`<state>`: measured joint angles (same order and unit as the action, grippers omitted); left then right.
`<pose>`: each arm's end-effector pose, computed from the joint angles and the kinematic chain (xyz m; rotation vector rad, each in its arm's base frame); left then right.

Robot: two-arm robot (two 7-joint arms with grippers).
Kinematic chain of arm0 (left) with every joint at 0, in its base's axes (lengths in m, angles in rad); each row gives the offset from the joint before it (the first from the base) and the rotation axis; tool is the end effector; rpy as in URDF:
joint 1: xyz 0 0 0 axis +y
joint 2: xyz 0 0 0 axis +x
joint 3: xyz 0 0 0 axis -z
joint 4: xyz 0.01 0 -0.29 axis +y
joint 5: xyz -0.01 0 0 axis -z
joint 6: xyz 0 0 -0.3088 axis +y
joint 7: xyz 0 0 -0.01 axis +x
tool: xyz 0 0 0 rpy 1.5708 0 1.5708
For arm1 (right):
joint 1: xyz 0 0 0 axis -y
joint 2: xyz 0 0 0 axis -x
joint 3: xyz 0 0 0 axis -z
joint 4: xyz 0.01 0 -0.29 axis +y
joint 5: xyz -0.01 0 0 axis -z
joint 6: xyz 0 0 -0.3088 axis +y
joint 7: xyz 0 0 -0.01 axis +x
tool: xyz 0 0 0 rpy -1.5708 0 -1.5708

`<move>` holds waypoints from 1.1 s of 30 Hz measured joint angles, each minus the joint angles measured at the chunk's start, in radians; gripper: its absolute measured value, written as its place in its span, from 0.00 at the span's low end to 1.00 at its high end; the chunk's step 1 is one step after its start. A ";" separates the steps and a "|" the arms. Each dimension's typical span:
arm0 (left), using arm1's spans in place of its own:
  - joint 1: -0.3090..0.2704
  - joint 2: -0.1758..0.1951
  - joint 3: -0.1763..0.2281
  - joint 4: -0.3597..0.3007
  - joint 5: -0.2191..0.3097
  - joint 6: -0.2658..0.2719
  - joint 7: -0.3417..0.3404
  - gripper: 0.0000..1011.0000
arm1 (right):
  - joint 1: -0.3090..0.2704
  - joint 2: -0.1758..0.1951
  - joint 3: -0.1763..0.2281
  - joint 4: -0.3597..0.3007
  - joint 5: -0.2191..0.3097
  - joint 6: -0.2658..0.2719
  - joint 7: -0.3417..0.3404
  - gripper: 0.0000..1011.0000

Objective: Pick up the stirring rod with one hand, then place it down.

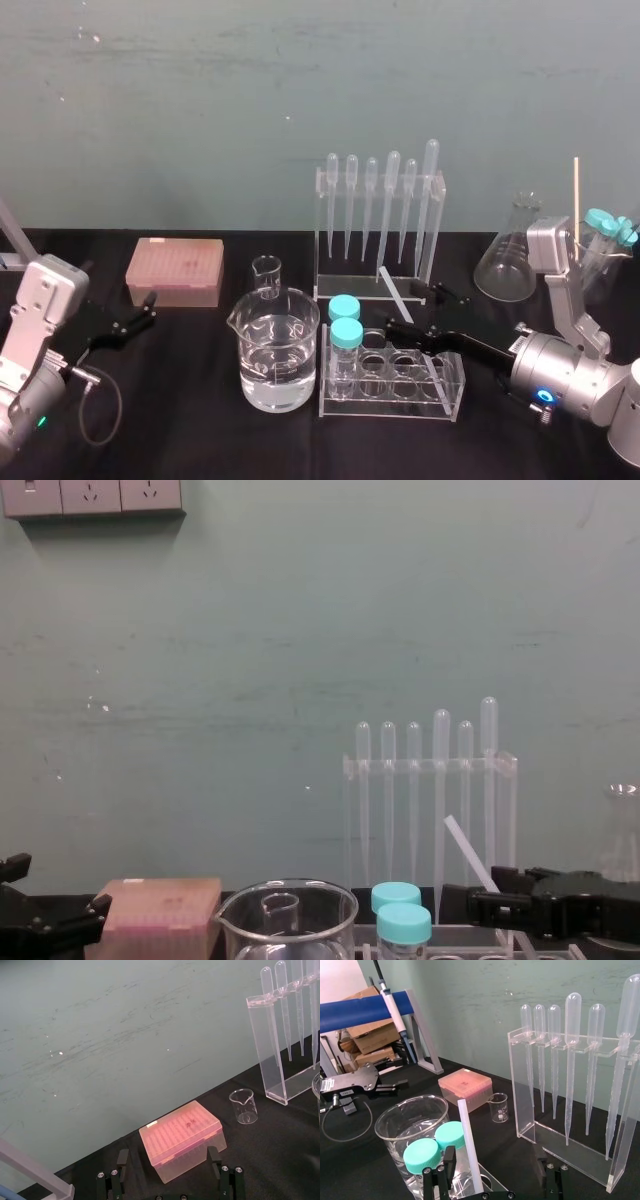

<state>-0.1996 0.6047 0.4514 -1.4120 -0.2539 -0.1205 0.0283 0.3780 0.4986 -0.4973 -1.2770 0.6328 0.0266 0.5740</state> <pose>0.3581 0.0827 -0.3022 0.3044 -0.2851 1.2480 0.4083 -0.0566 -0.2851 -0.0739 0.1433 -0.7286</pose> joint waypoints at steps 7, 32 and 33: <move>0.000 0.000 0.000 0.000 0.000 0.000 0.000 0.99 | -0.001 0.000 0.000 0.000 0.001 -0.002 0.002 0.82; 0.000 0.000 0.000 0.000 0.000 0.000 0.000 0.99 | -0.001 0.001 0.000 0.000 0.002 -0.005 0.004 0.07; 0.000 0.000 0.000 0.000 0.000 0.000 0.000 0.99 | -0.001 0.001 0.000 0.000 0.002 -0.005 0.004 0.07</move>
<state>-0.1995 0.6047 0.4514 -1.4120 -0.2539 -0.1205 0.0283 0.3770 0.4995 -0.4973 -1.2773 0.6345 0.0220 0.5778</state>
